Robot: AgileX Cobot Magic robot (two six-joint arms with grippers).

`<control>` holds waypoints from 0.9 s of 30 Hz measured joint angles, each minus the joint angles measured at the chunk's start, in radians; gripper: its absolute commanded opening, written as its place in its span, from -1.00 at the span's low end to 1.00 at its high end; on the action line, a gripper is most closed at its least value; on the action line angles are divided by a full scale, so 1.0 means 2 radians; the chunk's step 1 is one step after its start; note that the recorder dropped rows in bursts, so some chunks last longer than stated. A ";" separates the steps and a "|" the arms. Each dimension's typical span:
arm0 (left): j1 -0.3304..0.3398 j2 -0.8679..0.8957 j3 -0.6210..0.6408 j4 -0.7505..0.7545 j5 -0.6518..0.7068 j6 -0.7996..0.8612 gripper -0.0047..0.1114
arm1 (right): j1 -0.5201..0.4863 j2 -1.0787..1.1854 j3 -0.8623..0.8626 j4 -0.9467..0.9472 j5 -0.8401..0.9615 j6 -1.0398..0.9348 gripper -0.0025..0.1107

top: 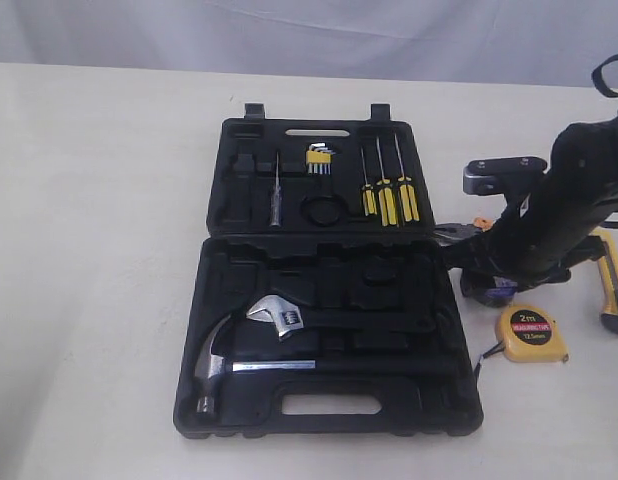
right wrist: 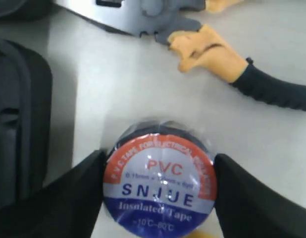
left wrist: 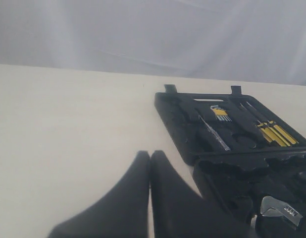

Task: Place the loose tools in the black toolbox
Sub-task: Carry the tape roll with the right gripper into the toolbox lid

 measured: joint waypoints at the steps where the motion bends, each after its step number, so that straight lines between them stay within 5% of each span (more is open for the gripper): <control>1: 0.000 0.000 0.000 0.000 0.000 0.000 -0.92 | 0.000 -0.010 -0.006 0.000 0.008 0.000 -0.96; 7: 0.000 0.000 0.000 0.000 0.000 0.000 -0.92 | 0.007 -0.067 -0.045 0.000 0.034 0.001 -0.96; 12: 0.000 0.000 0.000 0.000 0.000 0.000 -0.92 | 0.066 -0.108 -0.116 0.005 0.038 -0.015 -0.96; 19: 0.000 0.000 0.000 0.000 0.000 0.000 -0.92 | 0.157 0.007 -0.214 0.010 0.041 -0.021 -0.96; 27: 0.000 0.000 0.000 0.000 0.000 0.000 -0.92 | 0.161 0.102 -0.219 0.012 0.009 -0.018 -0.96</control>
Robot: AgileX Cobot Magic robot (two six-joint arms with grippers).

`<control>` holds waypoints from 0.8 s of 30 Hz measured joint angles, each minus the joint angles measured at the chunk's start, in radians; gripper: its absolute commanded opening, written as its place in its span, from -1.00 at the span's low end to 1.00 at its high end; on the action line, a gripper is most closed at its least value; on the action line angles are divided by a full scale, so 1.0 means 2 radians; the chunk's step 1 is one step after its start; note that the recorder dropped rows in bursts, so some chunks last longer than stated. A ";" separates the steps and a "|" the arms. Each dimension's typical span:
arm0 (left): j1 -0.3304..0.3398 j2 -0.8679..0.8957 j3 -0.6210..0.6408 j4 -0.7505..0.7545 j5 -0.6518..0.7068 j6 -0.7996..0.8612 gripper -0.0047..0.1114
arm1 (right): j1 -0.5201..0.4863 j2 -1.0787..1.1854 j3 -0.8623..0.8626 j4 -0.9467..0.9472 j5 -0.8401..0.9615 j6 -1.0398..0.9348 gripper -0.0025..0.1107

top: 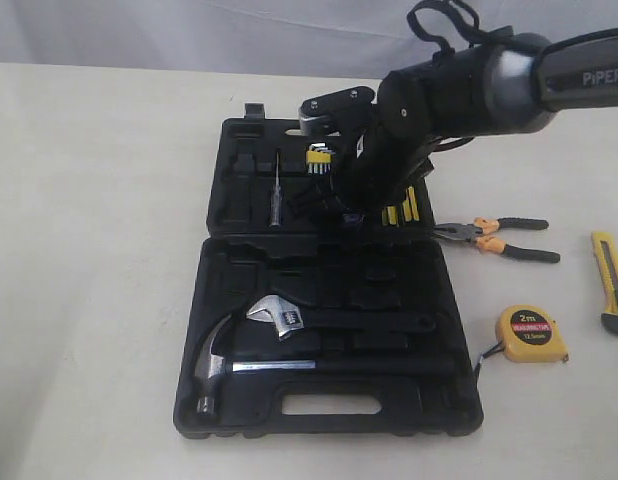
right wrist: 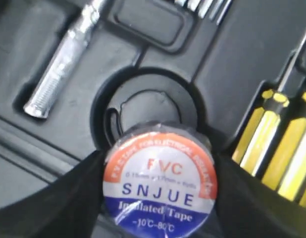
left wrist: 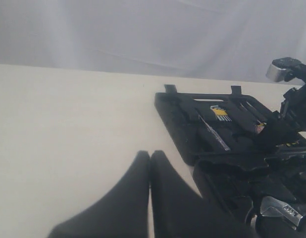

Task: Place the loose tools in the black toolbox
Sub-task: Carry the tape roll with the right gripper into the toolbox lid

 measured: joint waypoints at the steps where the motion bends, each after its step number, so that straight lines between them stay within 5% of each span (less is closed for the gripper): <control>1: 0.000 0.000 0.000 0.000 0.000 0.000 -0.92 | 0.000 0.003 -0.001 0.000 -0.004 0.000 -0.96; 21: 0.000 0.000 0.000 0.000 0.000 0.000 -0.92 | 0.000 0.013 -0.002 0.008 -0.051 0.000 -0.96; 24: 0.000 0.000 0.000 0.000 0.000 0.000 -0.92 | 0.000 0.025 -0.003 0.008 -0.054 -0.001 -0.83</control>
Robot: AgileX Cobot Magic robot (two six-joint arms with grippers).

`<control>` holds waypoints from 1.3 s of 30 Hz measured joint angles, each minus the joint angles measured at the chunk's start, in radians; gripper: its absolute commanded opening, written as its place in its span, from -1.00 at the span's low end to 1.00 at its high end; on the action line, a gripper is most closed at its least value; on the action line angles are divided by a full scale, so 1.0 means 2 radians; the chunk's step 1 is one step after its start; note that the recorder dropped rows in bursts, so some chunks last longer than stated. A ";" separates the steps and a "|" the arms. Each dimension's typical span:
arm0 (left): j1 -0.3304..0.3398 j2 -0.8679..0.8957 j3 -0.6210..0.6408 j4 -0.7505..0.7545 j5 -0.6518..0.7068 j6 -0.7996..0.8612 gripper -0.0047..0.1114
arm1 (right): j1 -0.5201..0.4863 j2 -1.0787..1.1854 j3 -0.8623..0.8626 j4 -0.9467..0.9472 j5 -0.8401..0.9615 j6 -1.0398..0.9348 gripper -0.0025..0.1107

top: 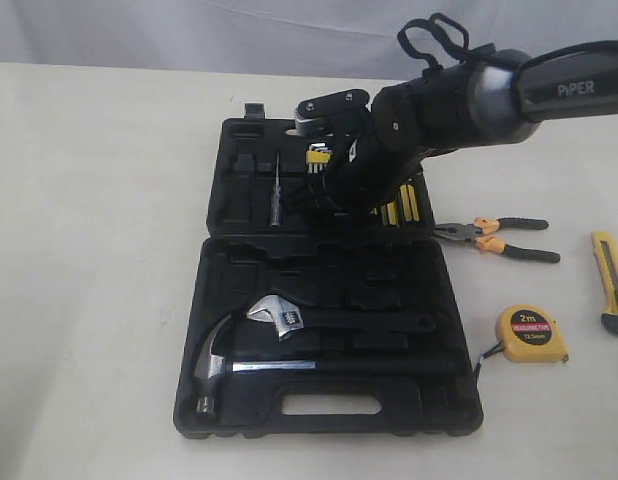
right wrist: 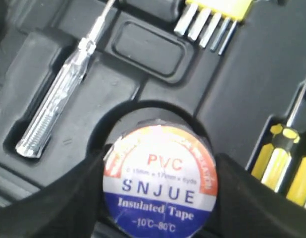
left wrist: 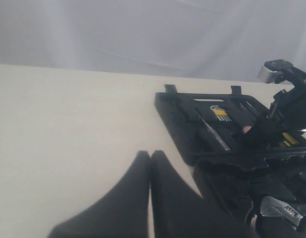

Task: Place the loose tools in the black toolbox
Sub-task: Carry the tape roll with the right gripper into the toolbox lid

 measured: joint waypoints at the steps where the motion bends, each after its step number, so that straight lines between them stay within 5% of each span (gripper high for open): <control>1: 0.000 0.000 0.000 0.000 0.000 0.000 -0.92 | 0.000 0.000 0.000 0.000 0.000 -0.002 -0.70; 6: 0.000 0.000 0.000 0.000 0.000 0.000 -0.92 | 0.000 0.002 0.000 0.000 0.000 -0.018 0.05; 8: 0.000 0.000 0.000 0.000 0.000 0.000 -0.92 | 0.000 0.002 0.000 0.001 -0.001 -0.020 0.19; 27: 0.000 0.000 0.000 0.000 0.000 0.000 -0.92 | 0.000 -0.007 0.000 0.015 -0.010 -0.026 0.19; 30: 0.000 0.000 0.000 0.000 0.000 0.000 -0.92 | 0.000 -0.030 0.000 0.008 0.007 -0.026 -0.02; 36: 0.000 0.000 0.000 0.000 0.000 0.000 -0.92 | 0.000 -0.079 0.000 -0.006 0.041 -0.026 -0.96; 39: 0.000 0.000 0.000 0.000 0.000 0.000 -0.92 | 0.000 -0.084 0.000 -0.006 0.050 -0.026 -0.96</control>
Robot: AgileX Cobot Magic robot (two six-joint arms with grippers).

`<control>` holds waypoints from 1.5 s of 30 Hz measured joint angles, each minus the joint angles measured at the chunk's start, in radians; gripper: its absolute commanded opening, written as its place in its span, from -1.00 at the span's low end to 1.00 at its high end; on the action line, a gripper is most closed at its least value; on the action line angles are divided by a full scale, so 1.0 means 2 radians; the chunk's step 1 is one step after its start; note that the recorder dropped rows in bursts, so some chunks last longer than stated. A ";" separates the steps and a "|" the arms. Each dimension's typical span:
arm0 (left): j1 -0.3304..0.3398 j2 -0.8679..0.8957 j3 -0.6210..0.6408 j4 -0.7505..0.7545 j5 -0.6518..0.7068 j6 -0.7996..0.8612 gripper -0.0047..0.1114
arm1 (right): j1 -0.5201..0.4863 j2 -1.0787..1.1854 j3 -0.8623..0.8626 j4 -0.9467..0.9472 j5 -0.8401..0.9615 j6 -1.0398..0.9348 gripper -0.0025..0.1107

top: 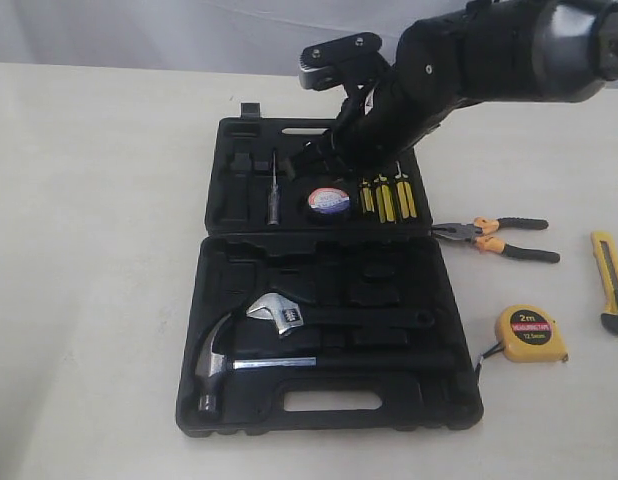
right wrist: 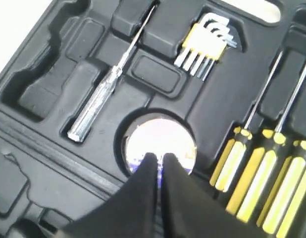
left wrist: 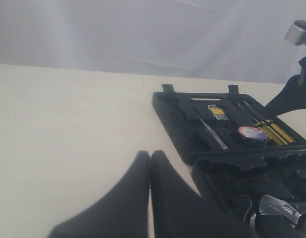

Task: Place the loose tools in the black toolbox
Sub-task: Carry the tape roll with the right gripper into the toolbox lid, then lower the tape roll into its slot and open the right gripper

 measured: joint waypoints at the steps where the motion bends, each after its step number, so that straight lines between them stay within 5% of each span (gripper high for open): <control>1: 0.000 0.000 0.000 0.000 0.000 0.000 -0.92 | 0.000 0.000 0.000 0.000 0.000 0.000 -0.96; 45: 0.000 0.000 0.000 0.000 0.000 0.000 -0.92 | 0.004 0.070 0.010 0.084 -0.081 -0.079 -0.96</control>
